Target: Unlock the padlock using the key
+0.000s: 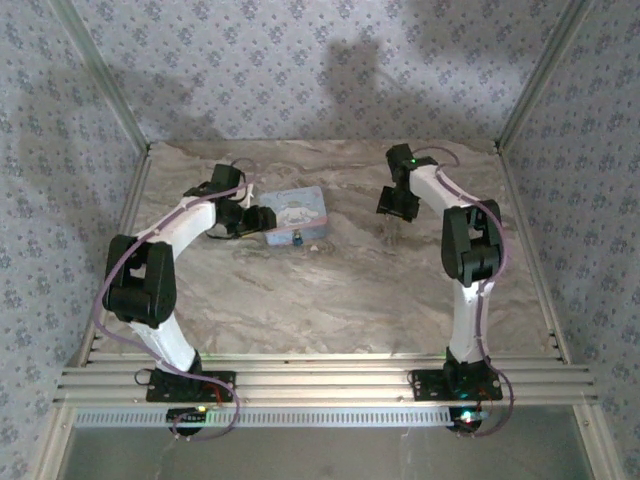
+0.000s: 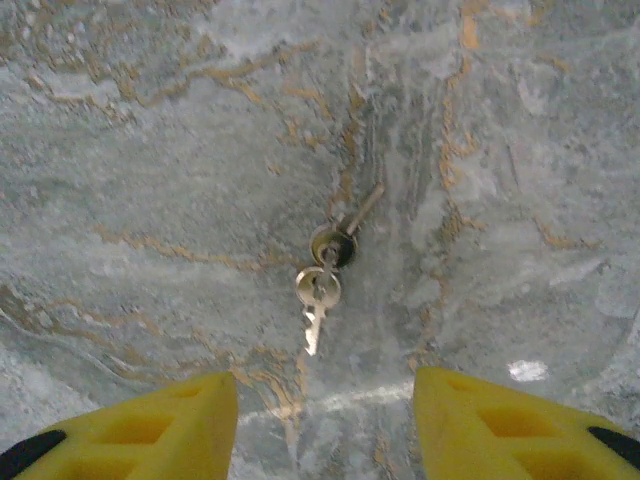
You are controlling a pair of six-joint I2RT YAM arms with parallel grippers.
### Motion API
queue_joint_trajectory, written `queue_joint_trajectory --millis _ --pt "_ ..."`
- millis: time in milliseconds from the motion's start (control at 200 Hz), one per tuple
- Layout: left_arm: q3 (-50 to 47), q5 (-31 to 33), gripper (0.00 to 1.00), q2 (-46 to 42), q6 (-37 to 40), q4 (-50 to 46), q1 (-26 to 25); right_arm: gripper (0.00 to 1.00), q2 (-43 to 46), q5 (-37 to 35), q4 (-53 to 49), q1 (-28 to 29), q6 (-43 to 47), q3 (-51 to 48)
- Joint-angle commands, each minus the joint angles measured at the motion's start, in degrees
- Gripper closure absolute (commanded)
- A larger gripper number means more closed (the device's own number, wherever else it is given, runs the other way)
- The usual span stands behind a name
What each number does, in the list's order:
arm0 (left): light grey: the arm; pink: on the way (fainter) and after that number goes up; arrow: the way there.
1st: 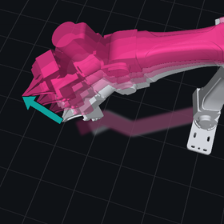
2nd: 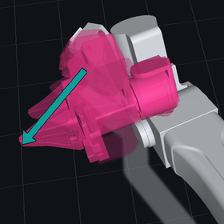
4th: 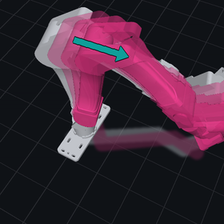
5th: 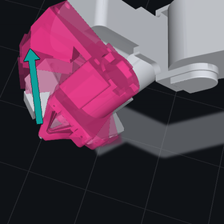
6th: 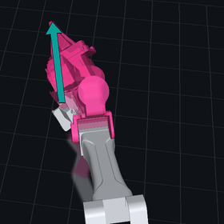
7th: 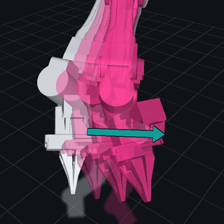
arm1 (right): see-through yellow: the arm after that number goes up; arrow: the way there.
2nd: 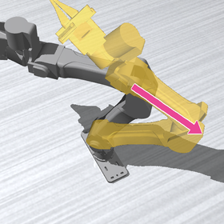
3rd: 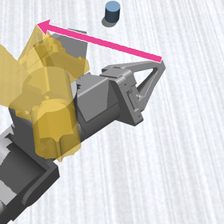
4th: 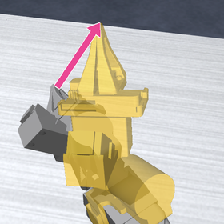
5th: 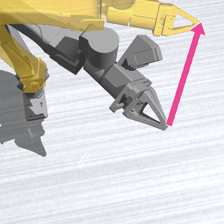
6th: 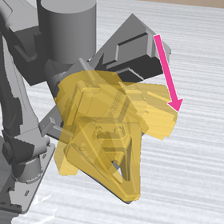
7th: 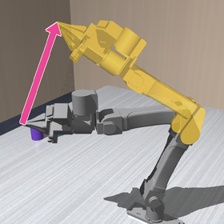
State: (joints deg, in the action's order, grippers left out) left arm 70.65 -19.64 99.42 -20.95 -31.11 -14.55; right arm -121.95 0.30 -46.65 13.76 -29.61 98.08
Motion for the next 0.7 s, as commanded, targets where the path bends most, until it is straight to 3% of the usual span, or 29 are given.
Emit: queue_joint_trajectory --millis 0,145,420,615,695 --pt "-0.78 0.5 0.34 0.05 1.25 -0.66 -0.13 0.54 -2.64 -2.2 -3.65 0.17 -0.72 3.64" --pt "-1.2 -0.04 0.35 0.68 1.69 -0.57 -0.13 0.6 -4.9 -3.82 -4.33 0.19 -0.63 5.81" --pt "-2.09 -0.53 0.36 -0.31 2.38 -0.52 -0.22 0.63 -9.04 -3.55 -3.58 0.25 0.46 7.84" --pt "-4.43 -0.41 0.36 -3.55 2.64 -0.09 -0.26 0.75 -10.24 -3.81 -4.48 0.34 3.42 8.2" --pt "-5.27 -0.49 0.36 -4.92 2.83 -0.33 -0.22 0.84 -10.46 -3.9 -4.76 0.24 4.95 8.02"
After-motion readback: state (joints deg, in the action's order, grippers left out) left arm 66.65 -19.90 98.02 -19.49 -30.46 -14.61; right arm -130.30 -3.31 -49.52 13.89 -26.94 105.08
